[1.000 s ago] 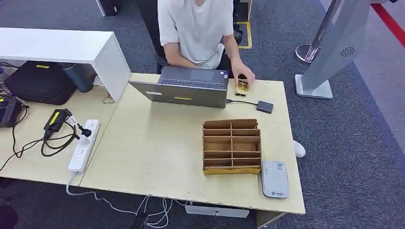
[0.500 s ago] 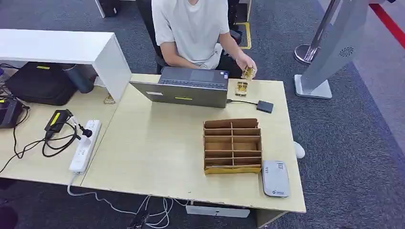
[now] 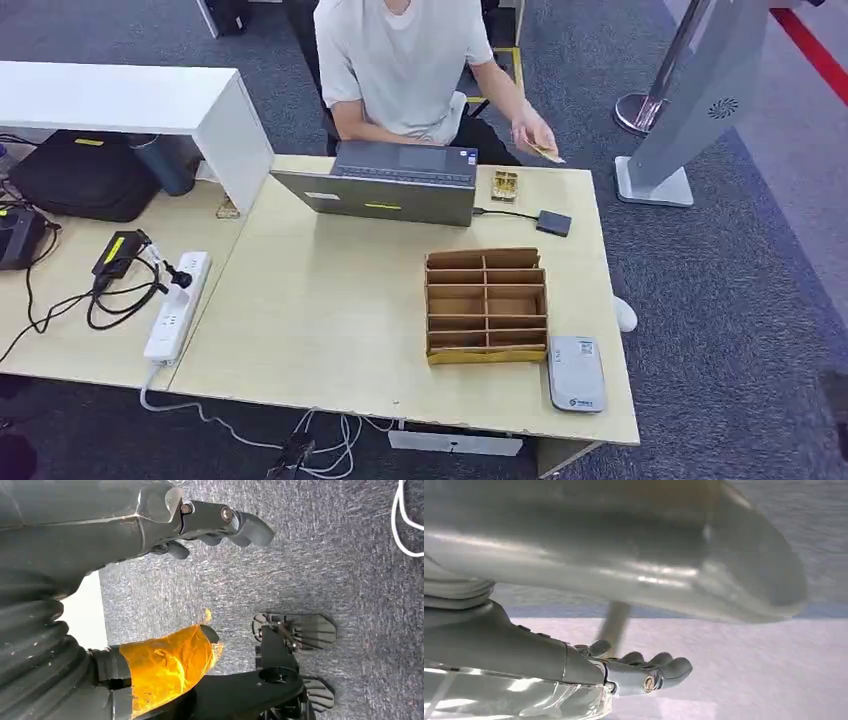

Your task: Pass the card to the sensor for recognition and then transmit it.

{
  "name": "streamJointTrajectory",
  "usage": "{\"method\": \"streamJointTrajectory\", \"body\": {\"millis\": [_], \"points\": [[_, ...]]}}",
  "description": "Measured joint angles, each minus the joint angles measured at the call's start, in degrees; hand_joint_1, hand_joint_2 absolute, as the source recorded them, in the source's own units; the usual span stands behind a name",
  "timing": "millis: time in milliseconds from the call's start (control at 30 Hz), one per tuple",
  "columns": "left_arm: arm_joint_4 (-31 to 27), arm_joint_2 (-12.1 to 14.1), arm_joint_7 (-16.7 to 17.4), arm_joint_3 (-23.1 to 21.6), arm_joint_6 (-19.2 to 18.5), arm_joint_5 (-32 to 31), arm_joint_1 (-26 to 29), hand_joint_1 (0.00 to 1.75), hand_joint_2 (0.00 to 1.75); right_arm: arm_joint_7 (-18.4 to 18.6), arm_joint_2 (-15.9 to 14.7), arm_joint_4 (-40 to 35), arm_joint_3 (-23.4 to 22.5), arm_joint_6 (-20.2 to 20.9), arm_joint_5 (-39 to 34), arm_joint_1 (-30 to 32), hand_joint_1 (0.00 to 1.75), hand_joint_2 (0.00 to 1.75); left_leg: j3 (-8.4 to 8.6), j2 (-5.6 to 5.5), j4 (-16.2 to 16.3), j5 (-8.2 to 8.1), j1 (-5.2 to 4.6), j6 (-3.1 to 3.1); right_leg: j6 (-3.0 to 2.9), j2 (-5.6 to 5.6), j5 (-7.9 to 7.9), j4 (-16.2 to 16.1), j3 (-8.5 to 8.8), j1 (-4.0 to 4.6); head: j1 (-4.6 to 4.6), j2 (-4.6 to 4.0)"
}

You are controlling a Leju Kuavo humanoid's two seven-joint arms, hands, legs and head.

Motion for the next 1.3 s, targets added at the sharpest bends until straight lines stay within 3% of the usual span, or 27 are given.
{"method": "streamJointTrajectory", "body": {"millis": [300,400,433,567,667,733,800,933,1100,1233,1300], "points": [[0.00,-0.02,0.00,0.00,0.00,-0.24,-0.26,0.00,1.75,-0.70,-0.65,-0.15,0.00,0.19,-0.37,-5.17,0.00,0.00,-0.05,-0.11,0.02,0.00,0.01,0.00,0.00,-0.10,-0.01,0.00,0.00,0.02,-0.02,0.00],[0.00,-0.02,0.00,0.00,0.04,-0.35,-0.27,0.00,1.75,-3.63,-0.63,-0.17,-0.07,1.16,-2.17,-6.56,0.00,0.00,-0.14,-0.09,0.00,-0.01,0.00,0.00,0.00,-0.07,0.00,0.02,-0.03,0.01,0.00,0.00],[0.00,-0.02,0.00,0.00,0.07,-0.44,-0.30,0.00,1.75,-4.97,-0.52,-0.20,-0.17,2.07,-3.34,-7.72,0.00,1.75,-0.15,-0.04,0.00,0.00,-0.02,0.00,-0.01,-0.02,0.02,0.03,-0.07,-0.01,-0.06,0.00],[0.02,-0.11,0.11,0.00,0.09,-1.22,-1.10,0.00,1.75,-9.53,0.66,-0.61,-1.75,6.01,-9.30,-14.26,0.00,1.75,-0.13,-0.01,0.00,0.13,0.00,0.03,0.03,0.00,0.11,0.04,-0.09,0.01,0.00,0.00],[0.04,-0.24,0.94,-0.15,0.42,-2.12,-1.77,0.00,1.75,-10.95,2.98,-0.66,-2.86,12.16,-13.40,-19.93,0.00,1.75,-0.13,0.00,0.00,0.25,0.02,-0.05,-0.04,0.03,0.20,0.08,-0.12,0.03,-0.02,0.00],[0.07,-0.37,1.18,-0.35,0.57,-2.69,-2.37,0.00,1.75,-12.05,4.97,-0.70,-2.91,15.78,-13.04,-23.32,0.00,1.75,-0.20,-0.01,-0.01,0.31,0.03,-0.07,-0.07,0.02,0.26,0.11,-0.16,0.04,-0.02,0.00],[0.07,-0.63,1.25,-0.70,0.77,-3.21,-2.83,0.00,1.75,-13.66,7.87,-1.12,-2.03,16.85,-10.64,-26.61,0.00,1.75,-0.20,-0.01,-0.01,0.36,0.03,-0.14,-0.09,0.03,0.28,0.17,-0.20,0.05,-0.02,0.00],[0.09,-1.14,1.60,-1.14,1.11,-3.63,-3.37,0.00,1.75,-16.00,14.63,-2.19,3.44,16.34,-4.98,-30.92,0.00,1.75,-0.18,0.04,-0.02,0.40,0.11,-0.21,-0.14,0.12,0.31,0.21,-0.27,0.10,-0.02,0.00],[0.11,-1.71,-0.15,-1.42,-0.46,-3.58,-3.73,0.00,1.75,-15.93,22.71,-4.15,14.07,13.16,-1.64,-33.62,0.00,1.75,-0.19,-0.02,-0.02,0.44,0.18,-0.27,-0.17,0.10,0.30,0.21,-0.36,0.12,-0.02,0.00],[0.20,-1.88,-0.48,-1.42,-0.67,-3.63,-3.66,0.00,1.75,-16.06,24.65,-5.37,19.36,12.40,-3.91,-33.99,0.00,1.75,-0.36,-0.21,-0.02,0.48,0.19,-0.33,-0.17,-0.10,0.30,0.20,-0.35,0.21,0.00,0.00],[0.24,-1.92,-1.99,-1.42,-1.60,-3.56,-3.67,0.00,1.75,-16.70,25.31,-6.30,22.34,8.56,-1.66,-33.83,0.00,1.75,-0.39,-0.20,-0.02,0.48,0.17,-0.33,-0.16,-0.10,0.30,0.18,-0.36,0.19,0.00,0.00]]}}
